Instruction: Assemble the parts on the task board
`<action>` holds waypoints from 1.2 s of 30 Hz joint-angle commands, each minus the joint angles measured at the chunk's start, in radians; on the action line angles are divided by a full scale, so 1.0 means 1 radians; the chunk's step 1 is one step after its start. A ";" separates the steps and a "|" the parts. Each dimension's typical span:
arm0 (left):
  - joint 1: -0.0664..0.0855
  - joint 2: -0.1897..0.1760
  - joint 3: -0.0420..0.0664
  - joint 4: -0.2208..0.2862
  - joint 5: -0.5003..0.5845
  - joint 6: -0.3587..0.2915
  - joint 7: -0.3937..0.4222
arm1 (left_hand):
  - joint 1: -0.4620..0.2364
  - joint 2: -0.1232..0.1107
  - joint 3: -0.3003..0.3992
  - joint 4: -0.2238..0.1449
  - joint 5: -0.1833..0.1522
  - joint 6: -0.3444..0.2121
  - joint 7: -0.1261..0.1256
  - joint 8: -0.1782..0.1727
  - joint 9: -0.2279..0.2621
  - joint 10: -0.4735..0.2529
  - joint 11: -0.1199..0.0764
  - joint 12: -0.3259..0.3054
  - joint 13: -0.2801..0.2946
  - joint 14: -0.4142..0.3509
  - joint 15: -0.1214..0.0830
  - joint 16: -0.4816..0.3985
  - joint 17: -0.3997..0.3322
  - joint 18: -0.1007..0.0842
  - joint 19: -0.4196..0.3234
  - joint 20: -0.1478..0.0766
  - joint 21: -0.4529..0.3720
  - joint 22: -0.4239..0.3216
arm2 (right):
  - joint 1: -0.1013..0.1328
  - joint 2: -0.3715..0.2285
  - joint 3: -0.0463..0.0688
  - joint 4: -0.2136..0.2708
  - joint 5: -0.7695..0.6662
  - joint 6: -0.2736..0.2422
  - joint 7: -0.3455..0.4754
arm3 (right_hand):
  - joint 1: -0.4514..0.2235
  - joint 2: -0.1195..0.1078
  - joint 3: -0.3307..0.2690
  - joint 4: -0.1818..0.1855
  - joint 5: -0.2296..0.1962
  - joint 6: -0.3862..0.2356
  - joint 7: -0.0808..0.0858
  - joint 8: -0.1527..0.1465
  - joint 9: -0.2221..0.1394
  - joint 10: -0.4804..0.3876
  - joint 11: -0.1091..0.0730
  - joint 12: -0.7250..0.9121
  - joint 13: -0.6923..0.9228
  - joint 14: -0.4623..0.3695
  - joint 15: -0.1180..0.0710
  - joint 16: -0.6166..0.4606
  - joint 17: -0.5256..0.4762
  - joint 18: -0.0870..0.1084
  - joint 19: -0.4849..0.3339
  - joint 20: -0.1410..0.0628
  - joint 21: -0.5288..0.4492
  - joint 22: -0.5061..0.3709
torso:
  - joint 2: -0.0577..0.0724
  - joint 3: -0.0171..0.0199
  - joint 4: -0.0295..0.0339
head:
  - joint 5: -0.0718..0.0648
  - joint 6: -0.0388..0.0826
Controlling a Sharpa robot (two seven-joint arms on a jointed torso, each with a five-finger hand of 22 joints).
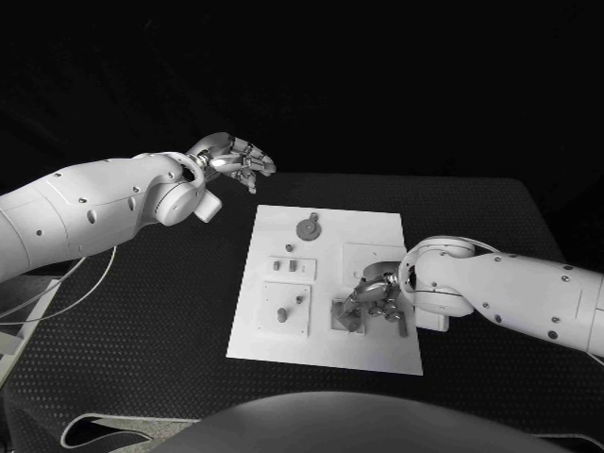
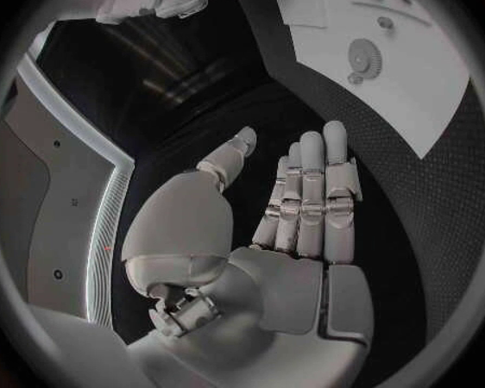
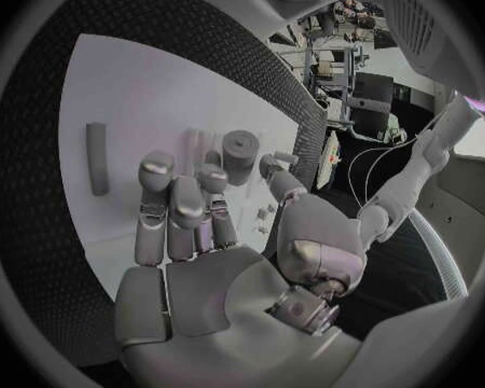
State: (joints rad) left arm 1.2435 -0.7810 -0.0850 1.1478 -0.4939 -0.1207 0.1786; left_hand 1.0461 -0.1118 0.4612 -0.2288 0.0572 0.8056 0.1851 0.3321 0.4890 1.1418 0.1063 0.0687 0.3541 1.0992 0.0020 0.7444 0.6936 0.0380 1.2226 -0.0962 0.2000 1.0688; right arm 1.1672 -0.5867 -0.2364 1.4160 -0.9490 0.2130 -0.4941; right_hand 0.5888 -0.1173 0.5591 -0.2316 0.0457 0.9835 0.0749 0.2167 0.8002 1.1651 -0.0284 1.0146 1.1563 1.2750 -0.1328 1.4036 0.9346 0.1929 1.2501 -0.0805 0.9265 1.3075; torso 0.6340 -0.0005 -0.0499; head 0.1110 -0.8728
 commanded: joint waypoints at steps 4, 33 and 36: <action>0.000 0.002 0.000 0.000 0.005 0.014 0.007 | -0.008 -0.002 -0.001 0.006 -0.001 -0.001 0.006 0.006 -0.001 -0.004 0.007 0.001 0.001 0.004 0.002 -0.006 0.001 0.048 0.006 0.002 -0.005 0.001 | -0.002 0.000 0.000 0.007 -0.104 0.027 0.005 | 0.019 -0.005 0.014 -0.009 0.003 0.016 0.010 -0.005 0.004 -0.005 0.001 -0.002 -0.001 -0.004 -0.003 -0.005 0.003 0.069 0.006 -0.008 -0.005 0.011 | 0.000 -0.0006 0.0002 | -0.001 0.000; 0.000 0.000 0.000 0.000 0.006 0.018 0.004 | -0.013 0.001 -0.001 0.013 -0.001 -0.002 0.006 0.007 -0.003 -0.005 0.007 0.000 0.001 0.004 0.003 -0.008 0.003 0.048 0.006 0.003 -0.006 0.002 | -0.002 -0.002 0.000 0.007 -0.006 -0.036 0.046 | 0.038 0.096 -0.018 -0.036 0.002 0.087 -0.012 0.021 0.025 0.036 -0.020 0.007 -0.013 0.028 -0.021 0.013 0.053 0.069 0.019 0.010 0.009 0.017 | 0.000 -0.0006 0.0002 | -0.002 0.000; 0.000 0.000 0.000 0.000 0.006 0.018 0.005 | -0.013 0.001 -0.001 0.014 -0.001 -0.002 0.006 0.007 -0.003 -0.005 0.007 0.000 0.001 0.004 0.003 -0.008 0.003 0.048 0.006 0.003 -0.006 0.002 | -0.002 -0.001 0.000 0.006 0.010 -0.038 0.048 | 0.024 0.093 -0.022 -0.029 0.002 0.088 -0.013 0.019 0.024 0.037 -0.021 0.006 -0.014 0.027 -0.022 0.012 0.051 0.069 0.019 0.010 0.008 0.016 | 0.000 -0.0007 -0.0002 | -0.002 0.000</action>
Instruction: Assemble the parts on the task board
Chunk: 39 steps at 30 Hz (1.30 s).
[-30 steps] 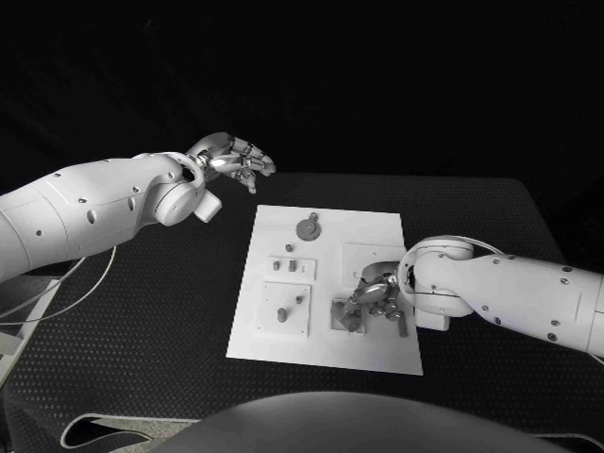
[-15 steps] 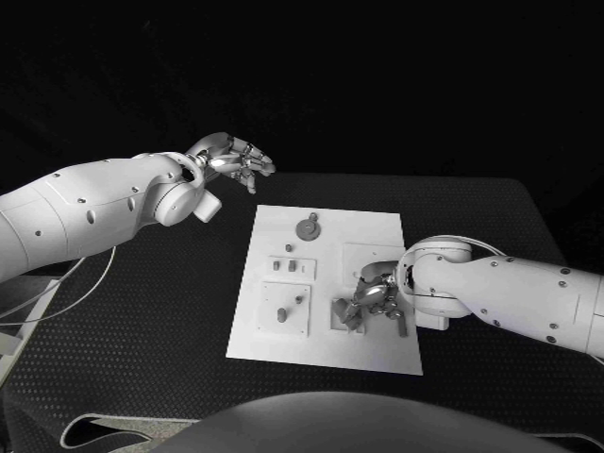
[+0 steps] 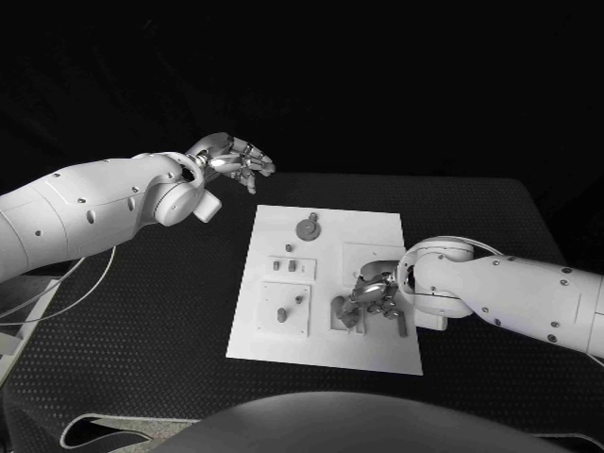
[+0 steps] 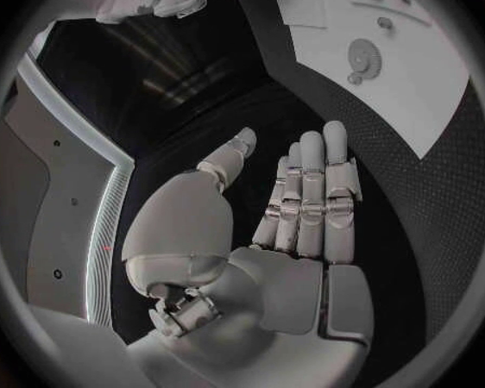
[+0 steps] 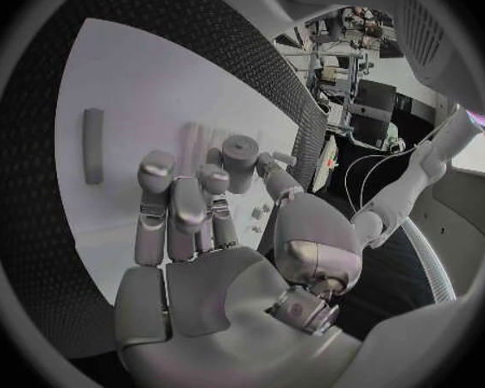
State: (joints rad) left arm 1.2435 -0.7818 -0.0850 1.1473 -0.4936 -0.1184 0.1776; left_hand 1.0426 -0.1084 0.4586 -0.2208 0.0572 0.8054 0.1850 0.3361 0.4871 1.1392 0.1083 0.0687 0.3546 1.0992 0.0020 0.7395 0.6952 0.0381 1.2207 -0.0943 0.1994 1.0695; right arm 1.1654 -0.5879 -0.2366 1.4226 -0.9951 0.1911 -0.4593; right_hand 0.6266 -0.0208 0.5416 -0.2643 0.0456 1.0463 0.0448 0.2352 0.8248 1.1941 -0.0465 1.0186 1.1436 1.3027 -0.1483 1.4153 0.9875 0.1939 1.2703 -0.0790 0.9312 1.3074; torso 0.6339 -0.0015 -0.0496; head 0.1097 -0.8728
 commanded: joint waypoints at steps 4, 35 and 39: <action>0.000 0.000 0.000 0.001 0.005 0.016 0.005 | -0.010 -0.002 0.002 0.006 -0.001 -0.002 0.006 0.003 -0.001 -0.002 0.005 0.000 0.001 0.004 0.003 -0.003 0.001 0.048 0.008 0.001 -0.006 0.001 | -0.001 0.000 0.000 -0.002 0.061 -0.031 0.018 | -0.049 -0.021 -0.013 0.026 0.003 0.025 0.017 -0.004 -0.003 0.007 -0.003 -0.001 -0.003 -0.003 -0.007 -0.002 -0.004 0.068 -0.003 0.009 0.001 0.015 | 0.001 0.0008 -0.0006 | 0.000 0.000; 0.000 -0.001 0.000 0.000 0.005 0.012 0.008 | -0.010 -0.002 0.003 0.008 0.000 -0.002 0.006 0.004 -0.002 -0.002 0.005 0.001 0.001 0.004 0.003 -0.004 0.003 0.049 0.008 0.000 -0.006 0.002 | 0.000 -0.053 0.001 0.030 0.044 -0.046 0.055 | -0.075 -0.044 0.023 0.034 0.003 0.024 0.017 -0.018 -0.003 0.000 -0.003 -0.002 -0.001 -0.008 -0.008 -0.008 -0.011 0.068 -0.005 -0.005 0.001 0.017 | 0.000 0.0011 0.0000 | -0.005 0.000; 0.000 -0.004 0.000 0.001 0.005 0.011 0.009 | -0.009 -0.002 0.003 0.008 -0.001 -0.002 0.006 0.004 -0.003 -0.002 0.005 0.001 0.001 0.004 0.003 -0.004 0.003 0.049 0.008 0.000 -0.006 0.002 | 0.015 -0.102 0.007 0.063 0.030 -0.065 0.063 | -0.055 -0.041 0.026 0.012 0.003 0.023 0.018 -0.019 -0.002 0.002 -0.002 -0.001 -0.001 -0.008 -0.007 -0.009 -0.012 0.068 -0.003 -0.005 0.002 0.016 | -0.001 0.0009 -0.0021 | -0.008 0.000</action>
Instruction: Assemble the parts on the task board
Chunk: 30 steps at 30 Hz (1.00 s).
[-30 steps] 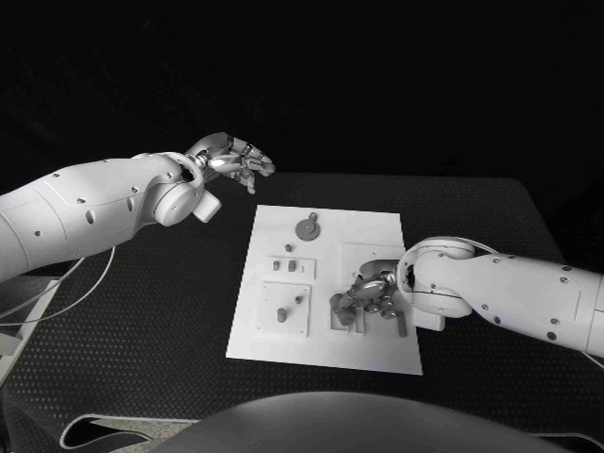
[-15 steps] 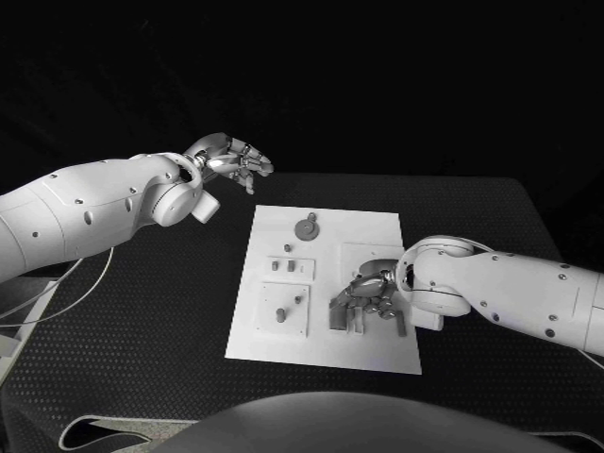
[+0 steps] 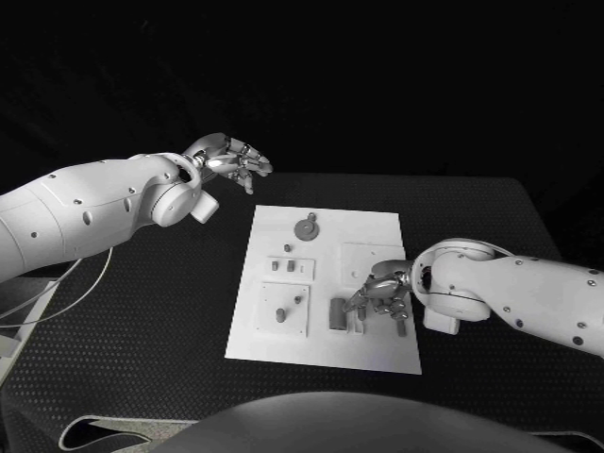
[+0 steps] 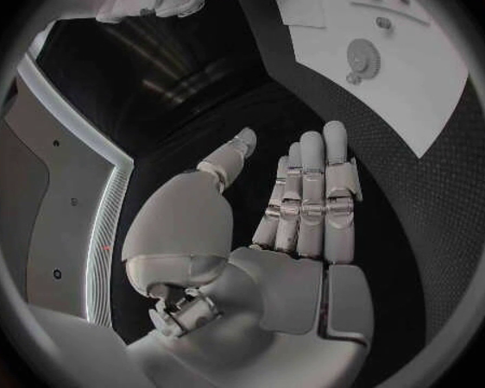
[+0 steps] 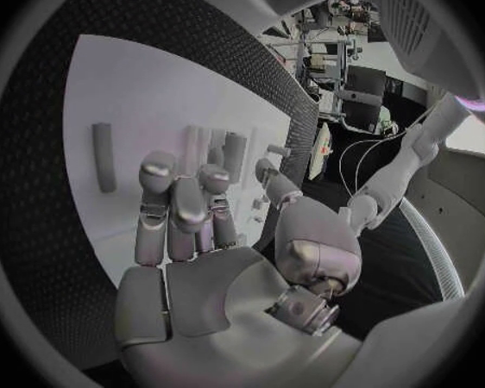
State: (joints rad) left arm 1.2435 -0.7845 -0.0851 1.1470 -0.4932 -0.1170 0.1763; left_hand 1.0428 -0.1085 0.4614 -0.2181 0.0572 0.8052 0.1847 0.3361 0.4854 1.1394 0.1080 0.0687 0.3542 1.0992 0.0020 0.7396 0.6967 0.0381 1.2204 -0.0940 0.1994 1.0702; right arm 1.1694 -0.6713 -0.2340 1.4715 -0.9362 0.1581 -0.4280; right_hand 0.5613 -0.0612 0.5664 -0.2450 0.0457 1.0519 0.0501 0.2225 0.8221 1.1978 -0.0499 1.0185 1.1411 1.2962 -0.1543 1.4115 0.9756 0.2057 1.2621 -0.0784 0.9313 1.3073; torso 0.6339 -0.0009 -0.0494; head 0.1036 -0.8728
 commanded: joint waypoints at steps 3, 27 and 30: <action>0.000 -0.004 0.000 0.004 0.005 0.007 0.010 | -0.010 -0.002 0.000 0.005 -0.001 -0.002 0.006 0.005 -0.001 -0.002 0.005 0.001 0.002 0.004 0.003 -0.004 0.001 0.049 0.008 0.000 -0.006 0.001 | 0.036 -0.064 0.005 0.033 -0.038 -0.034 0.026 | 0.029 0.002 0.002 -0.027 0.003 0.017 0.014 -0.007 0.003 0.000 0.002 0.000 0.001 0.000 0.000 -0.005 0.001 0.056 0.007 -0.005 0.003 0.016 | -0.002 -0.0003 -0.0043 | -0.007 0.000; 0.000 -0.007 0.000 0.007 0.007 0.004 0.011 | -0.010 -0.003 0.001 0.008 -0.001 0.001 0.005 0.008 -0.002 -0.001 0.005 0.002 0.002 0.005 0.002 -0.005 0.003 0.049 0.008 0.000 -0.007 0.002 | 0.032 -0.170 -0.001 0.021 -0.194 0.031 -0.078 | 0.073 0.044 -0.006 -0.043 0.002 0.035 0.011 -0.001 0.010 0.010 0.001 0.001 -0.002 0.010 0.000 0.000 0.013 0.056 0.011 0.004 0.006 0.017 | 0.000 0.0031 -0.0048 | -0.031 0.000; 0.000 -0.005 0.000 0.006 0.007 0.005 0.012 | -0.011 -0.003 0.000 0.008 -0.001 0.001 0.005 0.008 -0.002 -0.001 0.005 0.002 0.002 0.005 0.002 -0.005 0.003 0.048 0.008 0.000 -0.007 0.002 | 0.014 -0.163 -0.001 0.014 -0.204 0.027 -0.080 | 0.073 0.043 -0.008 -0.043 0.002 0.037 0.011 -0.001 0.010 0.011 0.000 0.001 -0.003 0.010 0.000 0.000 0.014 0.056 0.011 0.004 0.007 0.017 | -0.001 0.0027 -0.0035 | -0.033 0.000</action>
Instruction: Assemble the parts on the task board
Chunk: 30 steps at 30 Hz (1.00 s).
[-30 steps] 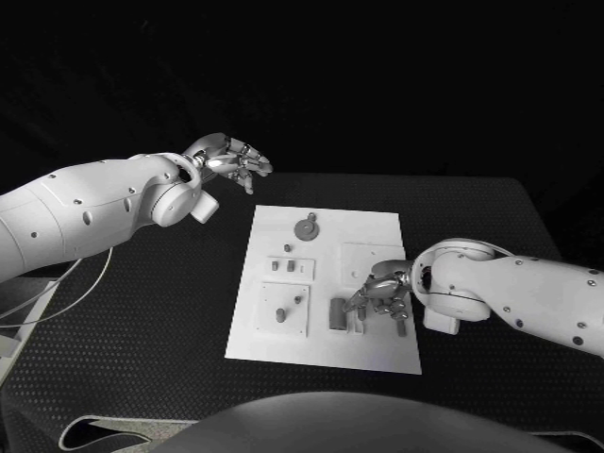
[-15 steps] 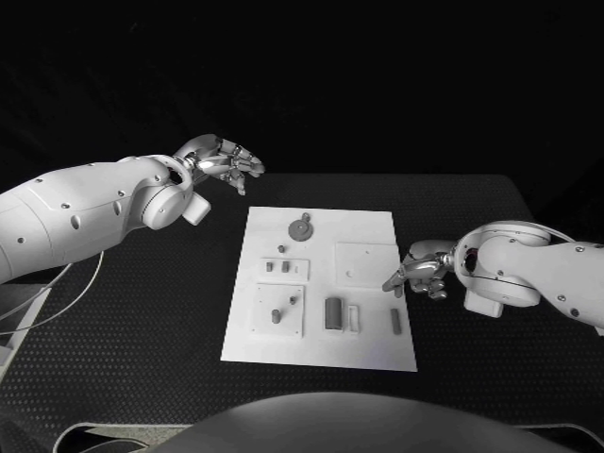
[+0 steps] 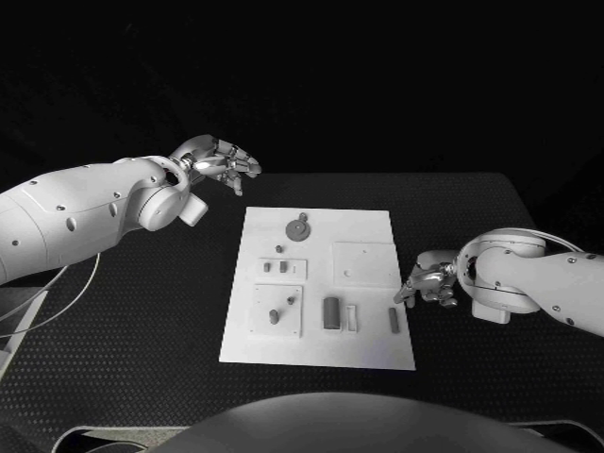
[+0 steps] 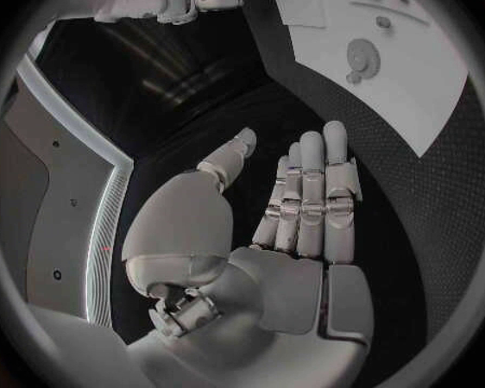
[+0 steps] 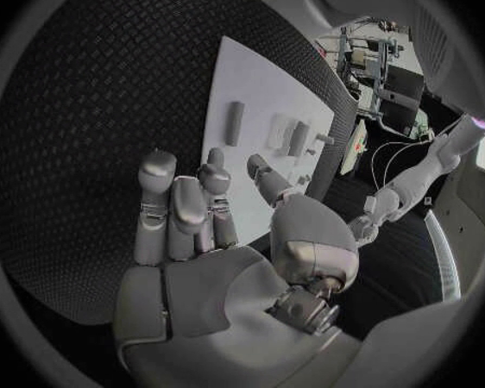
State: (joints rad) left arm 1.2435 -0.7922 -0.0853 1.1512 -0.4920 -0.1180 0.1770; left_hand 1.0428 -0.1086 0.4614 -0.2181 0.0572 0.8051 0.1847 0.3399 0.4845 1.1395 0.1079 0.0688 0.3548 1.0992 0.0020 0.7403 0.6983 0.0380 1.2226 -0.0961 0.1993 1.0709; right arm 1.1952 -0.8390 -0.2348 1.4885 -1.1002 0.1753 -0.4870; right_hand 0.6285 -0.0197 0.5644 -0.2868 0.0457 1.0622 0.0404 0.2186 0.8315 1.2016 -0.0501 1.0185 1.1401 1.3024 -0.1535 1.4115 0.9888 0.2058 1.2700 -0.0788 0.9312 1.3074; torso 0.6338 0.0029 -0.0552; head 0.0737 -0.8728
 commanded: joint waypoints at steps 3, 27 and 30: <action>0.000 0.001 0.000 0.002 0.005 0.006 0.011 | -0.011 -0.003 0.000 0.009 -0.001 0.001 0.005 0.004 -0.001 -0.001 0.005 0.002 0.002 0.005 0.002 -0.006 0.002 0.048 0.006 0.002 -0.007 0.001 | -0.028 0.016 0.000 -0.009 -0.047 0.012 -0.020 | 0.005 0.002 -0.008 0.000 0.002 0.028 0.020 0.004 0.001 0.008 0.000 0.001 -0.002 0.005 -0.001 0.001 0.001 0.056 0.003 0.006 0.007 0.017 | 0.000 -0.0019 0.0040 | -0.004 0.000; 0.000 -0.003 0.000 0.000 0.064 0.032 -0.001 | -0.016 -0.002 -0.001 0.014 -0.001 0.000 0.005 0.006 -0.003 -0.001 0.005 0.001 0.002 0.005 0.003 -0.007 0.003 0.048 0.006 0.003 -0.008 0.002 | -0.085 0.077 -0.002 -0.031 -0.136 0.061 -0.043 | 0.000 0.000 -0.014 0.002 0.002 0.029 0.019 0.003 0.002 0.009 -0.001 0.000 -0.003 0.001 -0.002 -0.001 -0.005 0.056 0.002 0.008 0.007 0.016 | 0.000 -0.0035 0.0052 | -0.004 0.000; 0.000 -0.005 0.000 0.001 0.063 0.030 -0.001 | -0.016 -0.001 -0.001 0.014 -0.001 0.000 0.005 0.006 -0.003 -0.002 0.005 0.001 0.002 0.005 0.003 -0.008 0.003 0.048 0.006 0.003 -0.008 0.002 | -0.094 0.079 -0.003 -0.037 -0.173 0.067 -0.051 | 0.002 -0.001 -0.014 0.000 0.002 0.027 0.019 0.001 0.001 0.008 -0.001 -0.002 -0.004 0.000 -0.002 -0.002 -0.007 0.056 0.001 0.009 0.006 0.016 | 0.000 -0.0037 0.0049 | -0.004 0.000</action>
State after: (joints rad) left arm 1.2435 -0.7967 -0.0853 1.1506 -0.4591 -0.1083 0.1741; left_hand 1.0348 -0.1088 0.4590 -0.2102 0.0572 0.8050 0.1846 0.3398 0.4833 1.1395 0.1078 0.0687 0.3554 1.0992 0.0020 0.7362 0.6999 0.0380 1.2222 -0.0957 0.1934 1.0716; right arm 1.1207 -0.7622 -0.2246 1.4608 -1.1959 0.1942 -0.5041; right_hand 0.6284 -0.0197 0.5541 -0.2862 0.0457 1.1004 0.0591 0.2287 0.8348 1.2084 -0.0501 1.0184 1.1370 1.3045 -0.1514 1.4115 0.9825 0.2078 1.2735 -0.0751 0.9351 1.3073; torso 0.6338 -0.0009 -0.0500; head 0.0691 -0.8728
